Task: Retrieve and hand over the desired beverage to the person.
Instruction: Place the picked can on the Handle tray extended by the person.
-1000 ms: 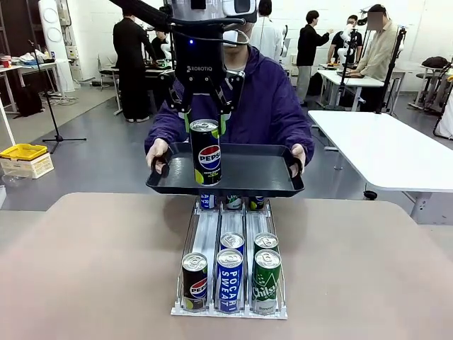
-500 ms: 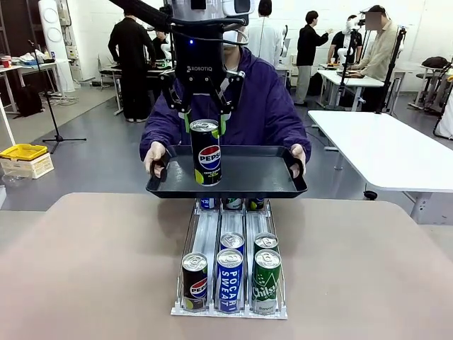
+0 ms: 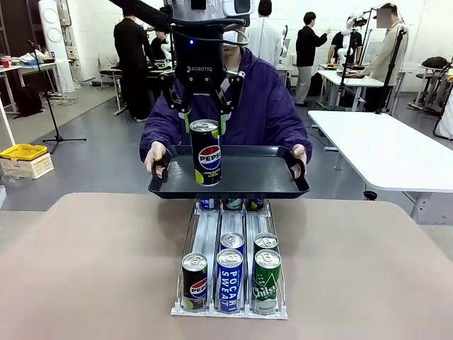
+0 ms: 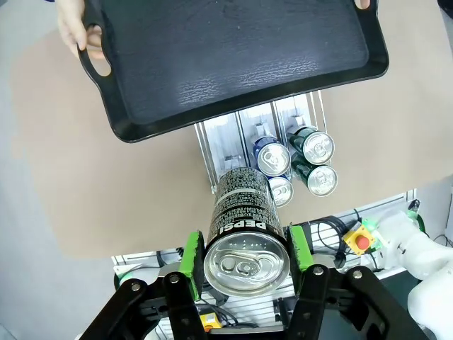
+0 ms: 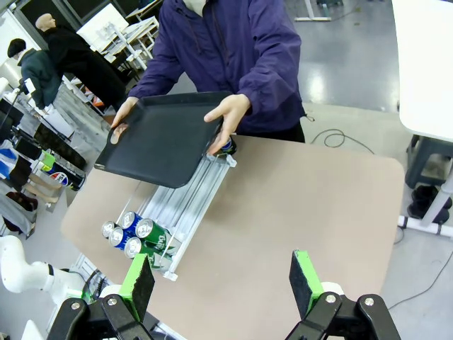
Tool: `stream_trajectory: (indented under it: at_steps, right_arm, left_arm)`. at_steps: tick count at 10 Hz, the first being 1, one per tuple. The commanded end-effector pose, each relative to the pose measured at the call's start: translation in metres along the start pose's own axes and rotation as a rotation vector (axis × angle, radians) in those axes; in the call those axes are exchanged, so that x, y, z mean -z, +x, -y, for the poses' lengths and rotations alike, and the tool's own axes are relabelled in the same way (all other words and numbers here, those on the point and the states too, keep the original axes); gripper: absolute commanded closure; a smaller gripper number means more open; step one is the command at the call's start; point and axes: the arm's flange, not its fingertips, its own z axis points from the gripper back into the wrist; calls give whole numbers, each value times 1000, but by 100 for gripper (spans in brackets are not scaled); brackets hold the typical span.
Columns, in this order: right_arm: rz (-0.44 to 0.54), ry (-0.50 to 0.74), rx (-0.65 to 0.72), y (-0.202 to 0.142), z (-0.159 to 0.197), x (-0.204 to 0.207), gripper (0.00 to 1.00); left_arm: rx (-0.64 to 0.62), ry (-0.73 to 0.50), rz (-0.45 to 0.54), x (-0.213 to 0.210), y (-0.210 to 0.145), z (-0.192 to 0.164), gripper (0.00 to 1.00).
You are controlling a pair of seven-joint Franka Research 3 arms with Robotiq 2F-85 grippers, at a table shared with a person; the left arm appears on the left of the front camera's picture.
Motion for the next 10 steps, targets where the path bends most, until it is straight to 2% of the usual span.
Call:
stream_trajectory:
  at_steps: [1,2,4,5,7,10]
  right_arm:
    - [13,30,-8,0,2,1,0]
    - [13,30,-8,0,2,1,0]
    - [13,30,-8,0,2,1,0]
    - [13,30,-8,0,2,1,0]
    - [13,30,-8,0,2,1,0]
    - [13,30,-8,0,2,1,0]
  left_arm:
    - [0,0,0,0,0,0,42]
    - [28,-20,-38,-4,24,-10,42]
    - [40,-25,48,-8,62,-26,42]
    - [42,-28,38,-8,74,-29,42]
    - [12,27,98,-5,99,-35,42]
    - [-15,91,98,16,148,-44,42]
